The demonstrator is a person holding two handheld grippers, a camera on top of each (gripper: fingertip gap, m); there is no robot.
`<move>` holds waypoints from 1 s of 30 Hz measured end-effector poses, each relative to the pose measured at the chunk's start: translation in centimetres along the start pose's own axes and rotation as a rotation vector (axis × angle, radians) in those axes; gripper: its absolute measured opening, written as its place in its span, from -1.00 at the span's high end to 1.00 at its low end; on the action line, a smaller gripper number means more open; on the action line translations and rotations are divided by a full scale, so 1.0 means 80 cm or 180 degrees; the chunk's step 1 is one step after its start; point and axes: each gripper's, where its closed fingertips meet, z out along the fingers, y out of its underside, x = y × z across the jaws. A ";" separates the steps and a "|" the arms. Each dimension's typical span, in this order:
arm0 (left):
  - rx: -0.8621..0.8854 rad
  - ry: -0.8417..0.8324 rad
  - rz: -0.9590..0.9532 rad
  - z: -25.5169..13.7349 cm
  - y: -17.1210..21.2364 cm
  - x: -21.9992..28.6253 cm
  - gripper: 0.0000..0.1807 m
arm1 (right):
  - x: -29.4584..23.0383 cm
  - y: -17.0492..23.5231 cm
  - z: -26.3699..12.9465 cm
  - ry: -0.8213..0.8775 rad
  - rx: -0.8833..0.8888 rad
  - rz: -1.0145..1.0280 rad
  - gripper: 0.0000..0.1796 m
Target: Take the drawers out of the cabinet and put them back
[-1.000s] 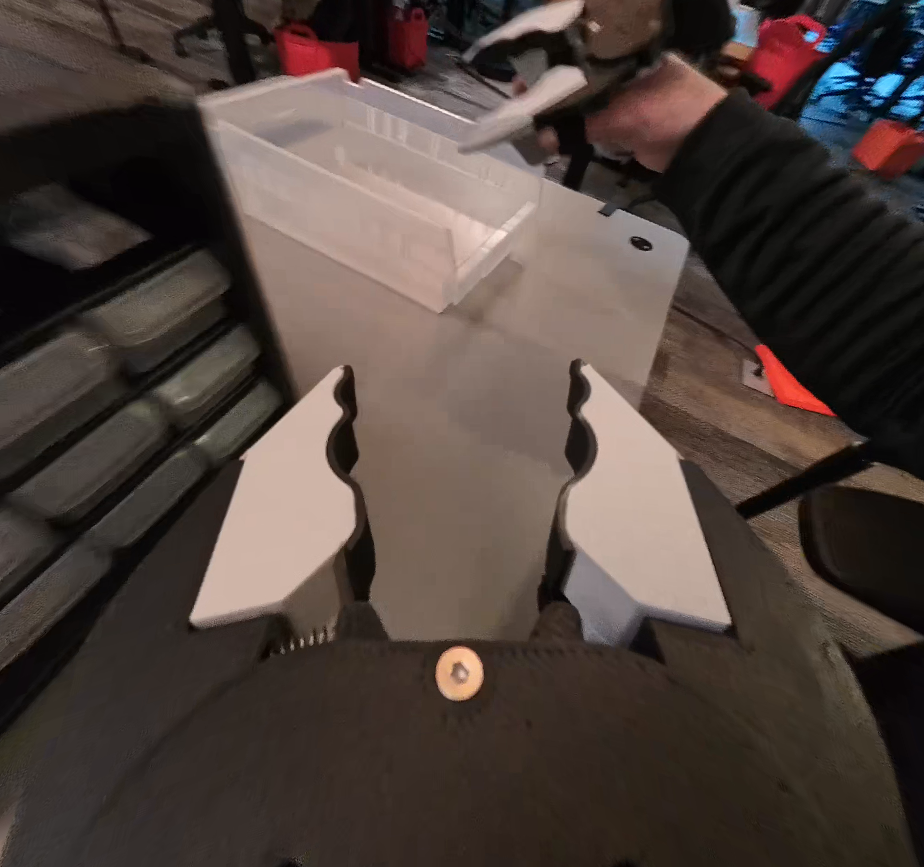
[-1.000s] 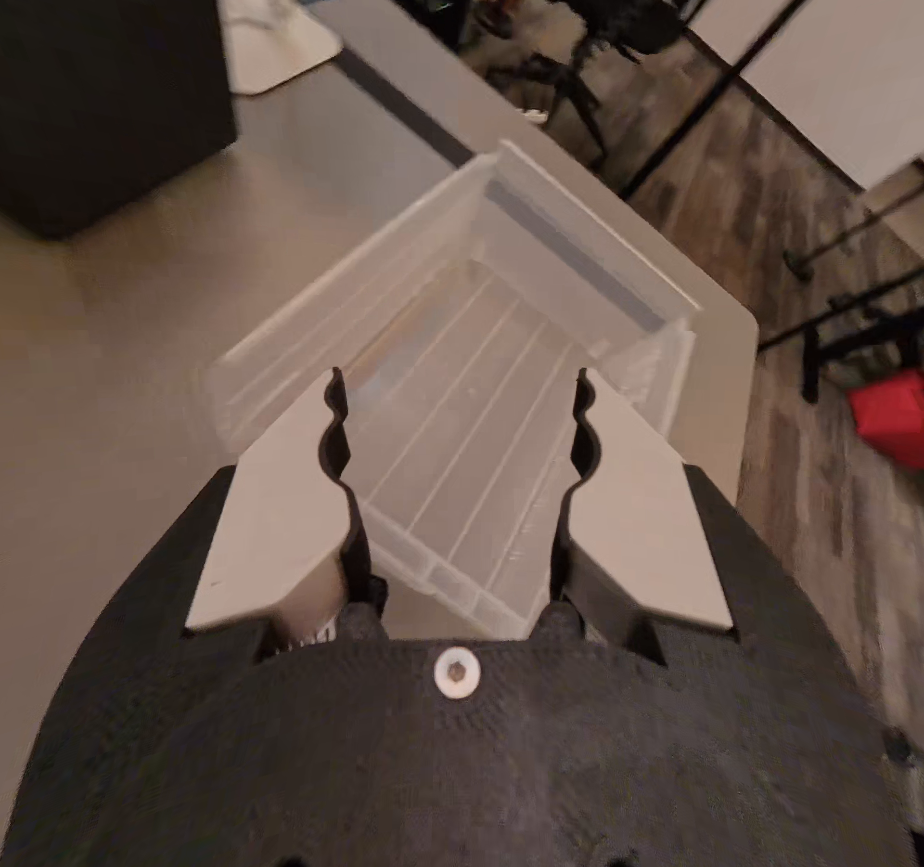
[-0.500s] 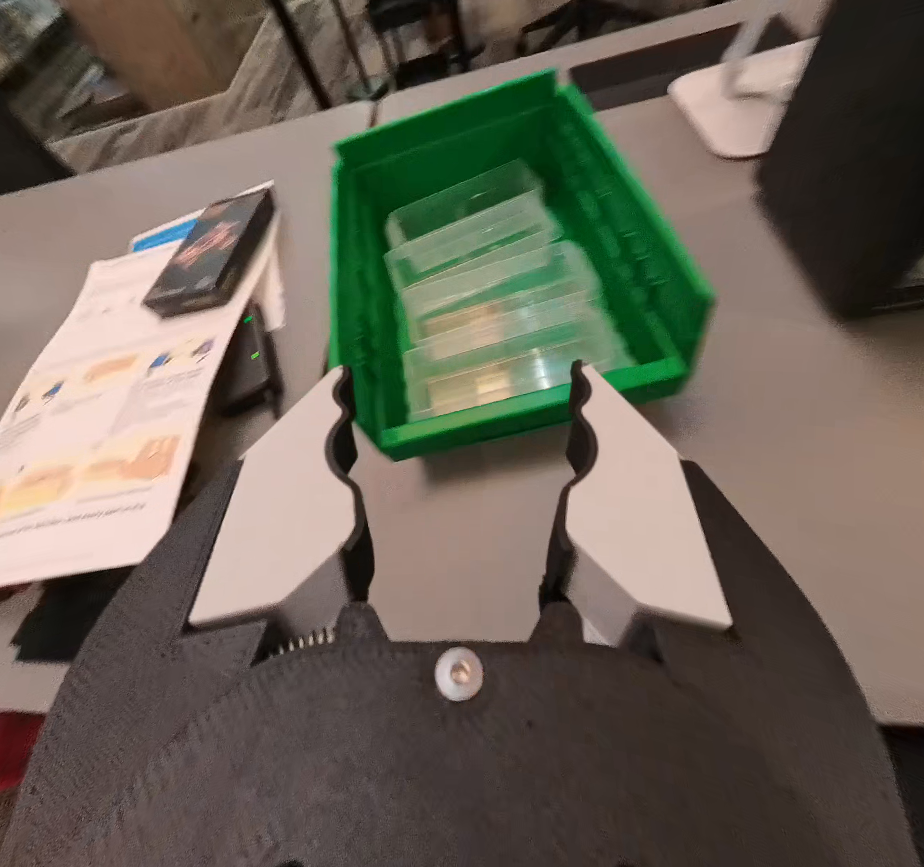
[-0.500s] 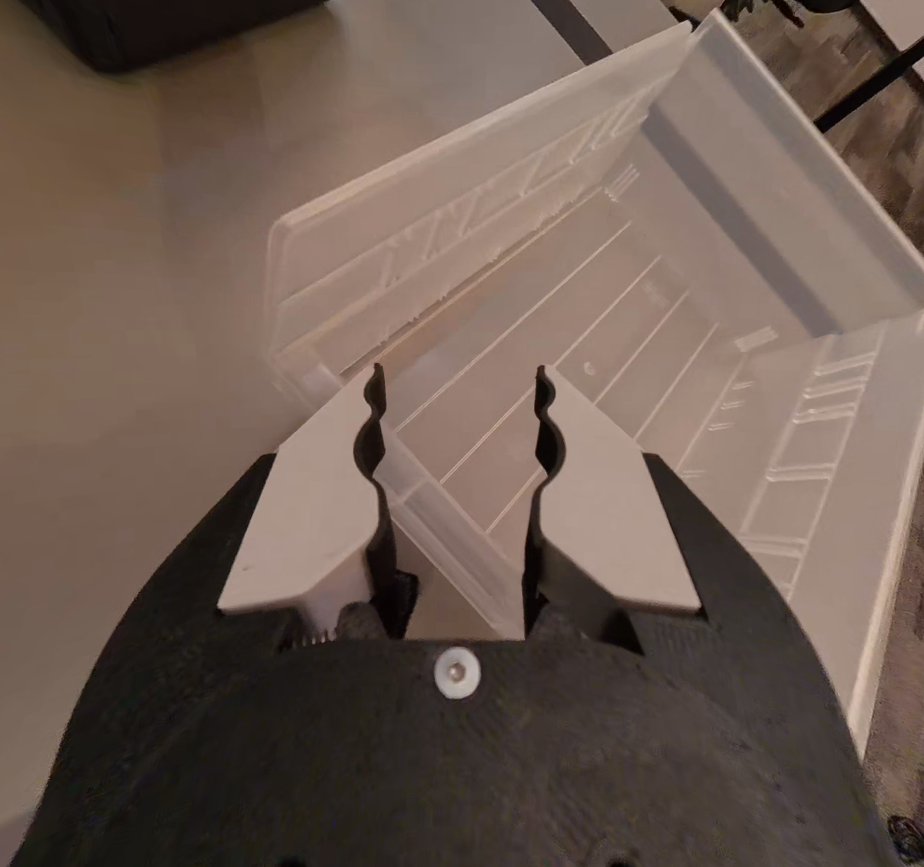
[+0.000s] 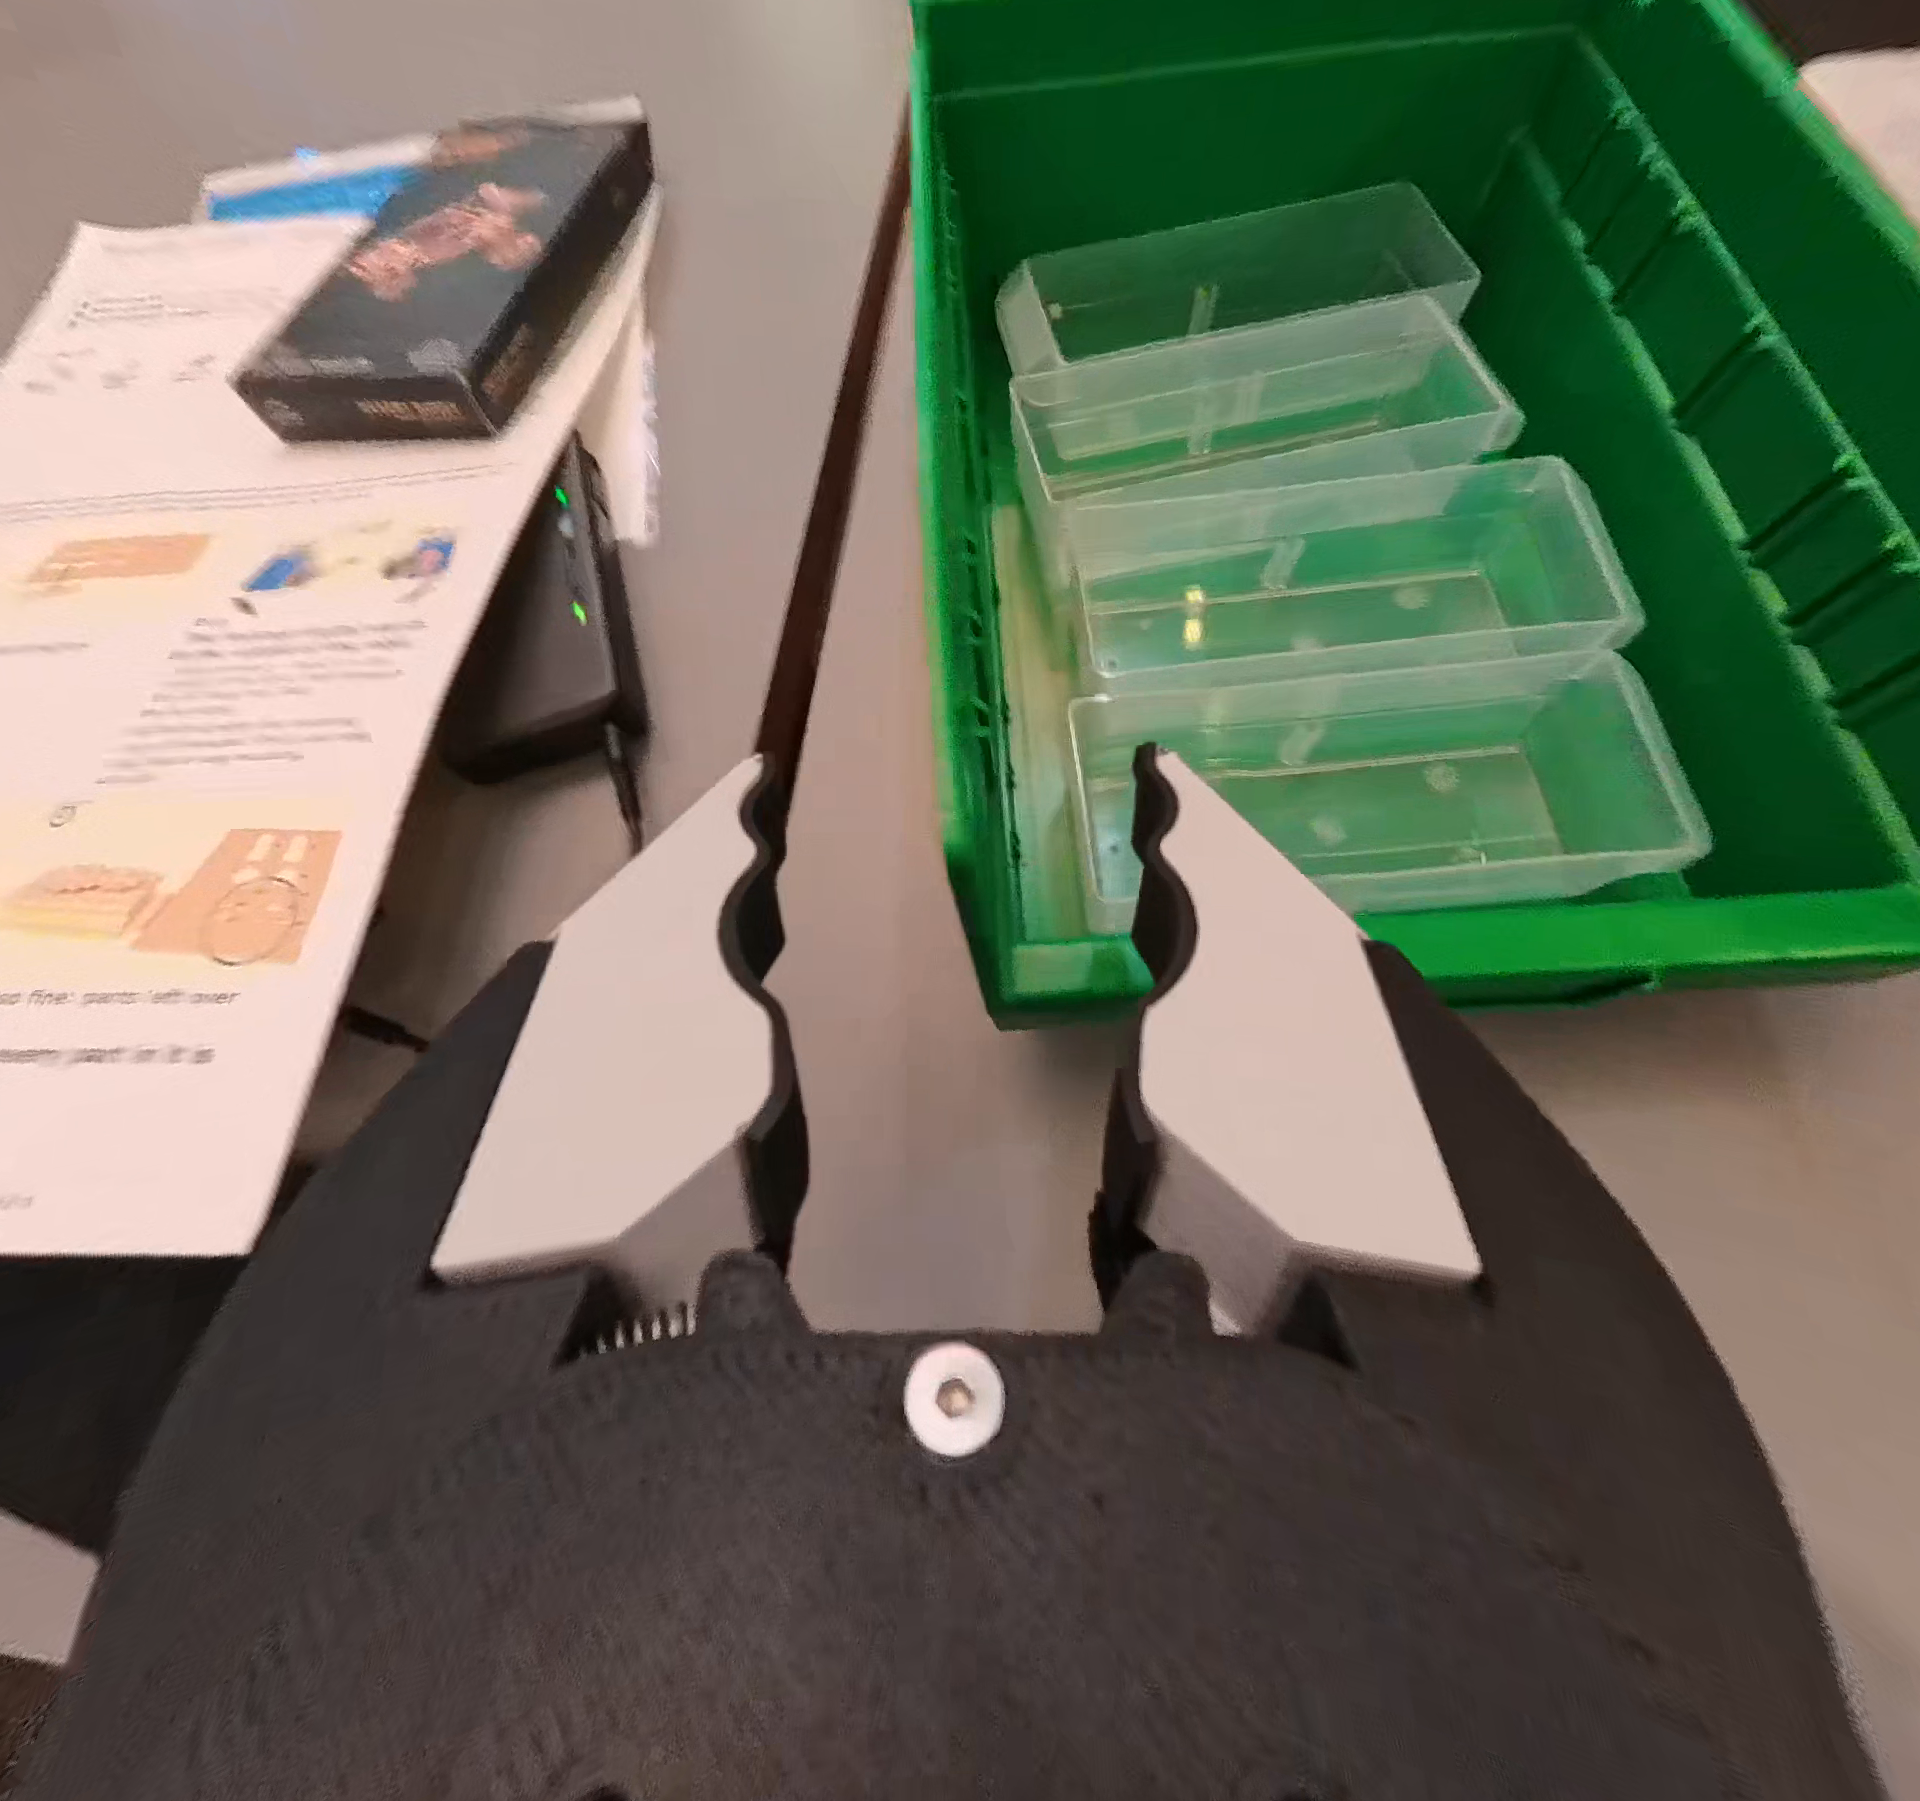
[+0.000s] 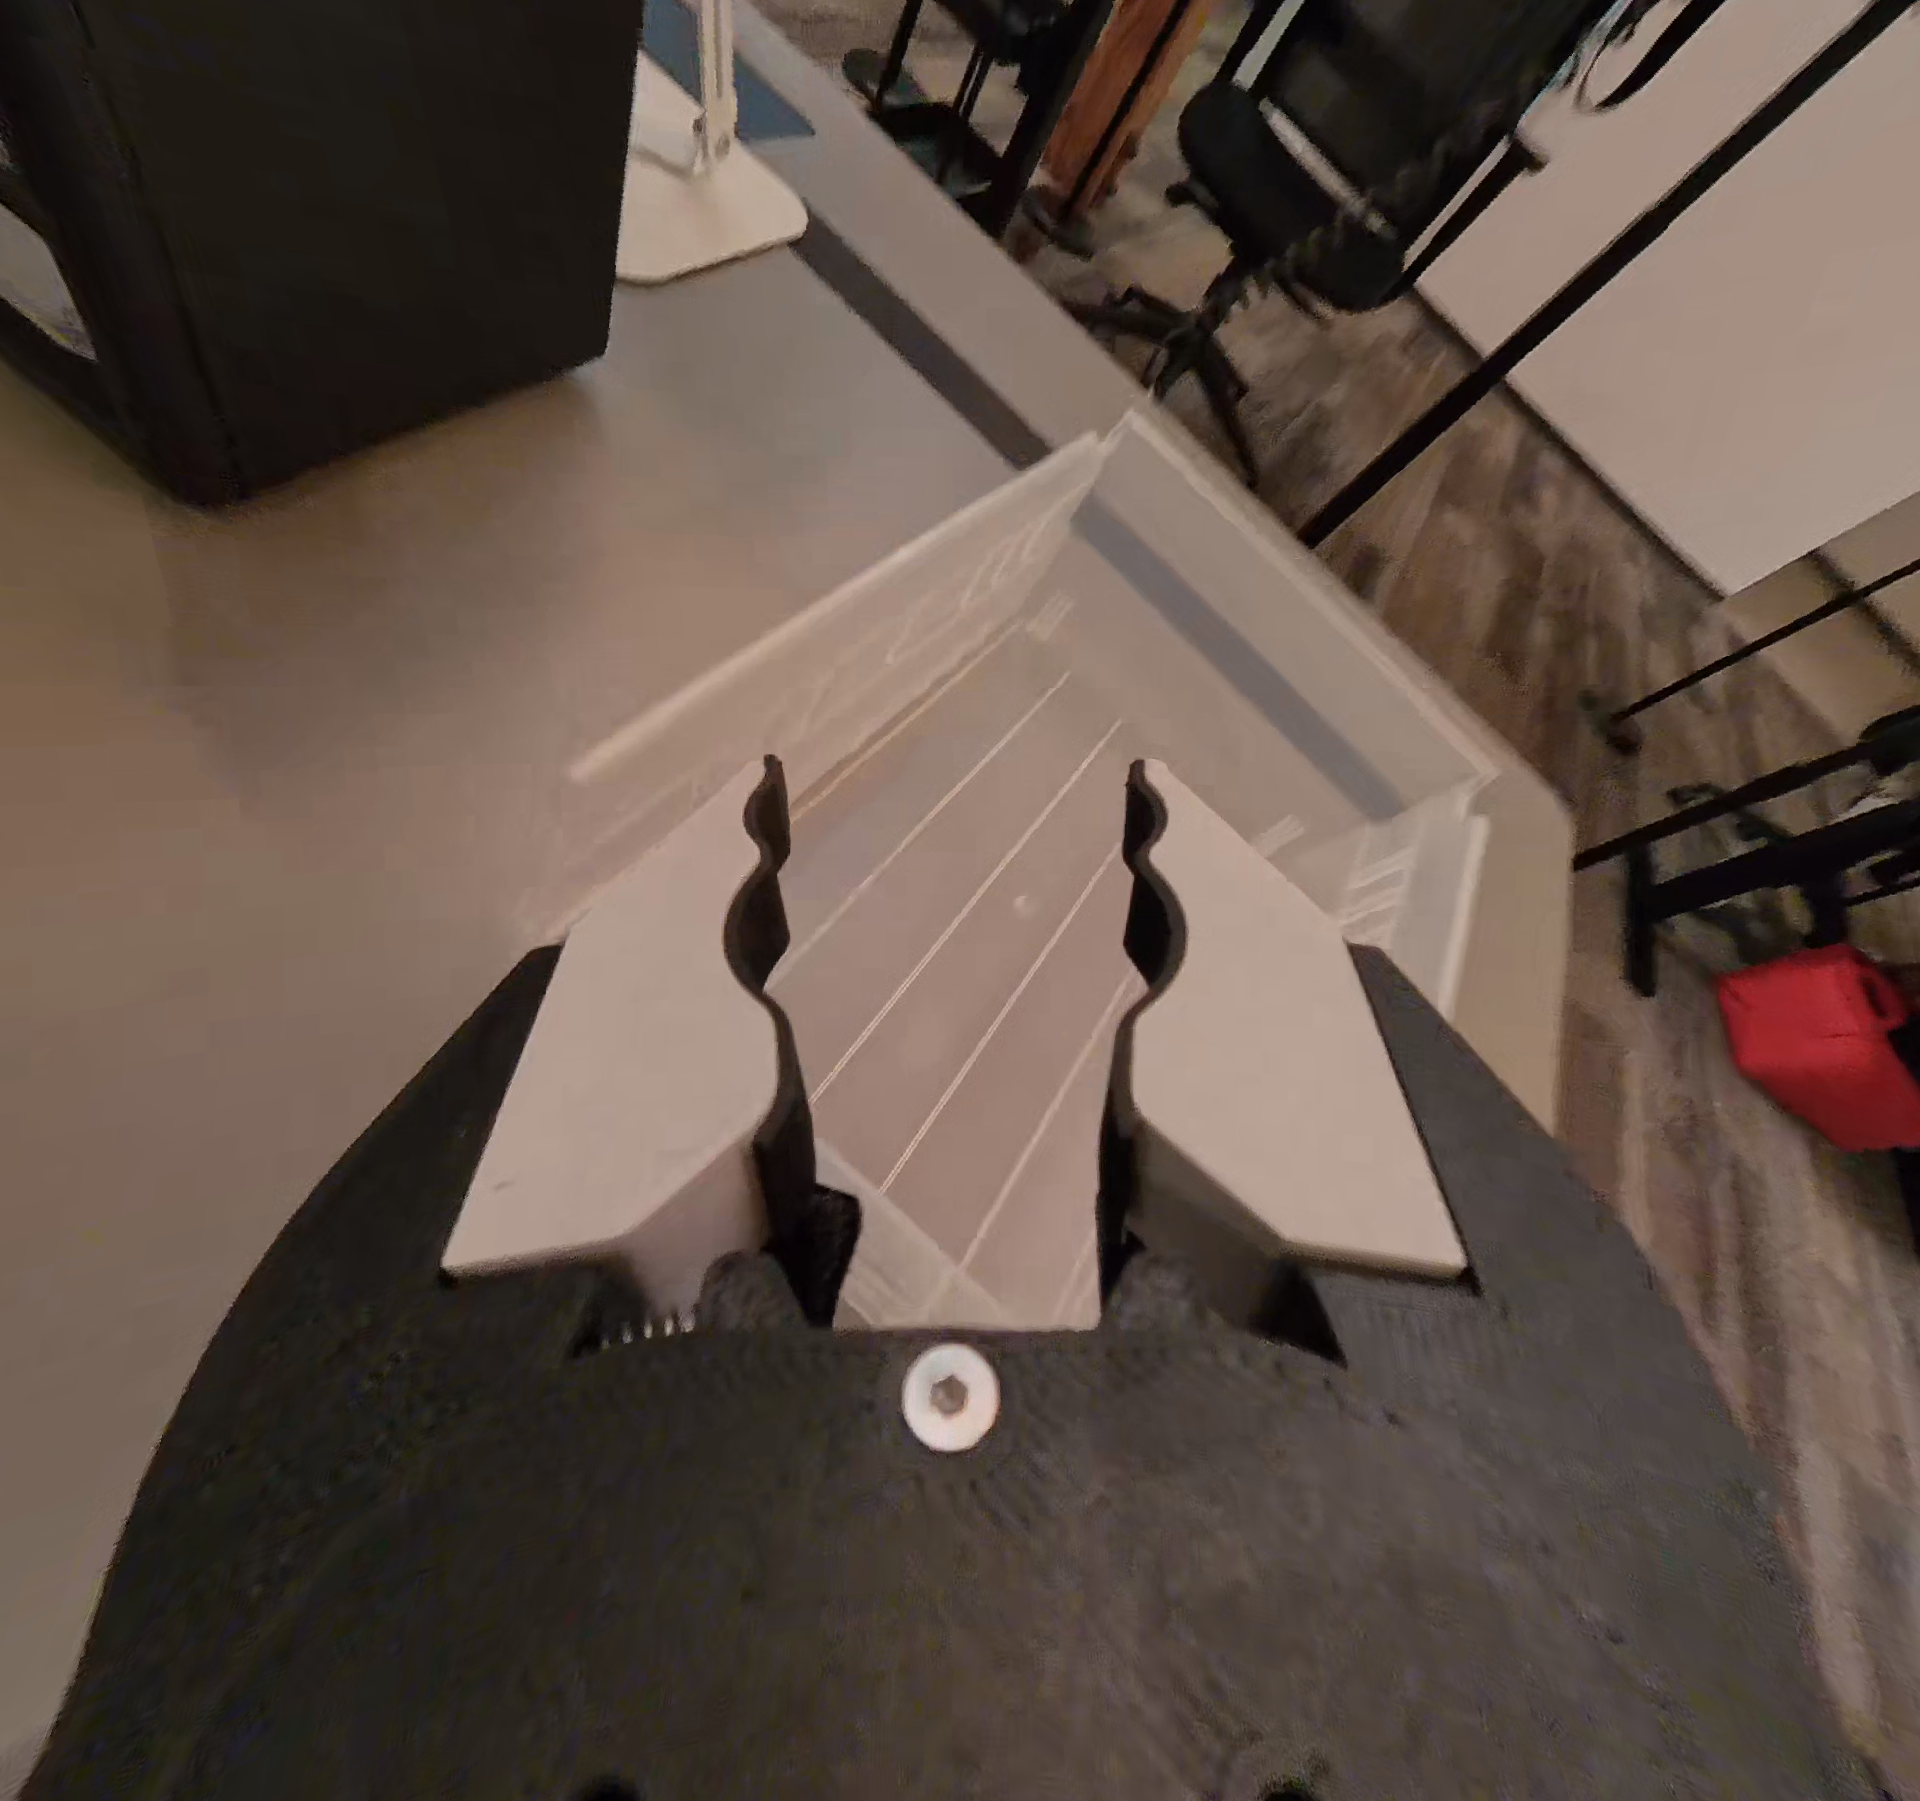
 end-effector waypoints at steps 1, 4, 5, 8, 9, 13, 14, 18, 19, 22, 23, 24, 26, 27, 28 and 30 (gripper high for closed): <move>0.0098 -0.0018 0.0041 -0.008 -0.011 -0.001 0.26 | 0.000 -0.015 -0.006 0.0042 0.0056 -0.0066 0.29; 0.0310 -0.0004 0.0535 -0.039 -0.051 0.010 0.25 | -0.007 -0.062 -0.019 0.0024 0.0268 -0.0136 0.30; 0.0332 0.0078 0.0827 -0.048 -0.061 0.023 0.27 | -0.013 -0.078 -0.022 -0.0014 0.0356 -0.0149 0.31; 0.0029 0.0442 0.1562 -0.057 -0.066 0.066 0.31 | -0.035 -0.122 -0.023 -0.0143 0.0533 -0.0238 0.33; -0.0035 0.0614 0.1707 -0.058 -0.065 0.083 0.32 | -0.044 -0.135 -0.022 -0.0194 0.0578 -0.0268 0.33; -0.0356 0.0991 0.2348 -0.046 -0.047 0.126 0.29 | -0.085 -0.182 -0.012 -0.0372 0.0726 -0.0433 0.34; -0.0453 0.1093 0.2498 -0.041 -0.039 0.133 0.28 | -0.096 -0.192 -0.011 -0.0431 0.0767 -0.0465 0.35; -0.0905 0.1444 0.2975 -0.015 -0.010 0.143 0.28 | -0.140 -0.214 -0.006 -0.0674 0.0823 -0.0575 0.35; -0.0963 0.1522 0.3039 -0.009 -0.007 0.145 0.28 | -0.150 -0.216 -0.006 -0.0732 0.0825 -0.0594 0.36; -0.1191 0.1694 0.3245 0.010 0.003 0.147 0.29 | -0.177 -0.217 -0.006 -0.0890 0.0816 -0.0614 0.37; -0.1275 0.1689 0.3345 0.017 0.007 0.146 0.28 | -0.184 -0.215 -0.006 -0.0925 0.0807 -0.0603 0.37; -0.1385 0.1720 0.3426 0.022 0.013 0.145 0.27 | -0.191 -0.213 -0.006 -0.0955 0.0793 -0.0588 0.37; -0.1465 0.1788 0.3506 0.033 0.019 0.147 0.26 | -0.202 -0.207 -0.006 -0.0994 0.0774 -0.0565 0.38; -0.1526 0.1853 0.3519 0.035 0.023 0.148 0.30 | -0.207 -0.206 -0.007 -0.1012 0.0779 -0.0547 0.38; -0.1583 0.1885 0.3542 0.038 0.026 0.147 0.33 | -0.211 -0.204 -0.008 -0.1032 0.0788 -0.0518 0.38; -0.1646 0.1955 0.3561 0.041 0.030 0.148 0.36 | -0.217 -0.201 -0.009 -0.1063 0.0786 -0.0467 0.39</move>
